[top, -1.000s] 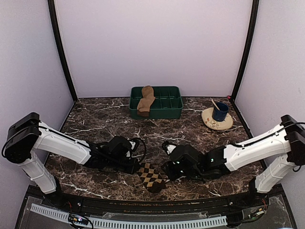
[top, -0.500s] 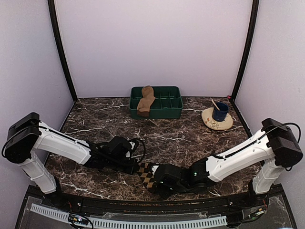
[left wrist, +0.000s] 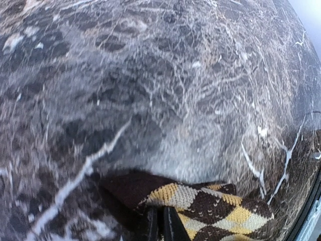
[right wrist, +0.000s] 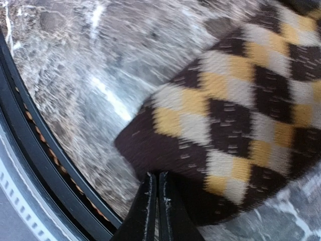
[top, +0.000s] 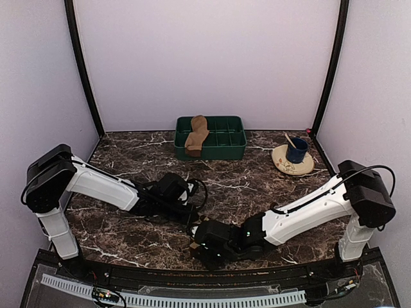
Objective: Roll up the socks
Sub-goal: Smooth out the sock at the center of the board, then rotate the sock at the center of the board.
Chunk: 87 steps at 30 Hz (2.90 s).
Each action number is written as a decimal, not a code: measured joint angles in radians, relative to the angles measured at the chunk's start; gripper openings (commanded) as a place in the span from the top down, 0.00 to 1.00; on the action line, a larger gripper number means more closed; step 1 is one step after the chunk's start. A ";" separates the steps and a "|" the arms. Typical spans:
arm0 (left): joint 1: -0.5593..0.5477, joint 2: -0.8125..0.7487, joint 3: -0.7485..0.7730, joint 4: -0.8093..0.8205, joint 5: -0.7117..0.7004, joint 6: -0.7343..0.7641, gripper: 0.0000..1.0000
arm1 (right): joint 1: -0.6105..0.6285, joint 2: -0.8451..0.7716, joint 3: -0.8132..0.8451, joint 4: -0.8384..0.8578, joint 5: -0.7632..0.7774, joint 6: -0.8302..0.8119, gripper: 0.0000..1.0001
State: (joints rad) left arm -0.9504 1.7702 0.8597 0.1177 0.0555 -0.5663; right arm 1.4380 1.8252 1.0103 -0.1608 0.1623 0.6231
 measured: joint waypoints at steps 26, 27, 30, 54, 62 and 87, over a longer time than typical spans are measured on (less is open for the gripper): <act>0.187 -0.217 0.106 0.014 0.316 0.175 0.64 | -0.009 -0.002 0.294 -0.142 0.129 -0.051 0.66; 0.187 -0.245 0.106 0.000 0.307 0.174 0.63 | -0.007 -0.041 0.282 -0.146 0.149 -0.050 0.65; 0.186 -0.317 0.099 -0.024 0.283 0.154 0.63 | -0.006 -0.155 0.231 -0.153 0.217 -0.048 0.58; -0.228 -0.124 0.023 -0.177 -0.134 -0.079 0.88 | -0.246 -0.290 -0.272 0.165 0.334 -0.122 0.40; -0.228 -0.049 0.066 -0.229 -0.206 -0.086 0.91 | -0.283 -0.169 -0.283 0.312 0.250 -0.145 0.40; -0.228 -0.021 0.067 -0.246 -0.212 -0.101 0.94 | -0.315 0.032 -0.249 0.601 0.114 -0.186 0.40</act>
State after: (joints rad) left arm -1.1782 1.7493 0.9268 -0.1284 -0.1566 -0.6670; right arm 1.1229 1.8572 0.7609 0.4404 0.2768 0.4370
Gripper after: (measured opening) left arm 0.067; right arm 0.603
